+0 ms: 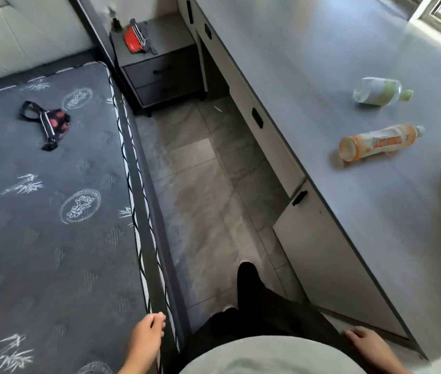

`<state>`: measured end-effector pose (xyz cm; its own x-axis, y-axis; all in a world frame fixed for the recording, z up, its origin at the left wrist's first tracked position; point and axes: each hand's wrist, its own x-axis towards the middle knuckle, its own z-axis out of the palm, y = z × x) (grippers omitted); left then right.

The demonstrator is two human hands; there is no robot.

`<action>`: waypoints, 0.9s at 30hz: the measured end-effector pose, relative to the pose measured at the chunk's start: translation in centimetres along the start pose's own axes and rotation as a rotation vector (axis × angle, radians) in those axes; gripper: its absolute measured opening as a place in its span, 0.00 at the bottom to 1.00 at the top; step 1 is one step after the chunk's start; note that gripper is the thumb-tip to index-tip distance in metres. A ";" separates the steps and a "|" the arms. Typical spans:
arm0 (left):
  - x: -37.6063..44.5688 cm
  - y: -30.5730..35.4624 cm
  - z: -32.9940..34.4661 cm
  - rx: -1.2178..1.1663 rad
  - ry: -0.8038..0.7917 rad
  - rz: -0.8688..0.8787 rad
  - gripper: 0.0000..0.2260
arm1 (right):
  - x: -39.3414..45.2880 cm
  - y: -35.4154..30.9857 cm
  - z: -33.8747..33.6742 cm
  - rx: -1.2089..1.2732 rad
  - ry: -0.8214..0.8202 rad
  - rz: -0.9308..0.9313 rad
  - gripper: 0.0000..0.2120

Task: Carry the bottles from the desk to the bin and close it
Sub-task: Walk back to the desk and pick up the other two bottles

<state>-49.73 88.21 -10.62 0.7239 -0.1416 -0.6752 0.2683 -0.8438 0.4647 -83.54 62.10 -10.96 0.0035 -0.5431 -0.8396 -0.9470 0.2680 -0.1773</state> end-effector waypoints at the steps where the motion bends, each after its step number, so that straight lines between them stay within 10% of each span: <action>1: 1.0 1.2 -0.1 0.004 -0.004 0.004 0.10 | 0.8 -1.4 -0.3 0.024 0.011 -0.004 0.09; 15: 12.5 12.1 -1.8 -0.041 -0.007 -0.139 0.11 | 6.8 -20.3 -6.4 0.168 0.085 -0.167 0.09; 27: 25.1 31.6 -4.3 0.310 -0.184 0.285 0.13 | 5.3 -24.1 -4.8 0.411 0.224 0.110 0.08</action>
<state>-20.34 60.26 -10.45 0.6089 -0.4561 -0.6490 -0.1478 -0.8690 0.4722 -62.18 48.98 -8.63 -0.2019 -0.6394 -0.7419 -0.7319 0.6018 -0.3196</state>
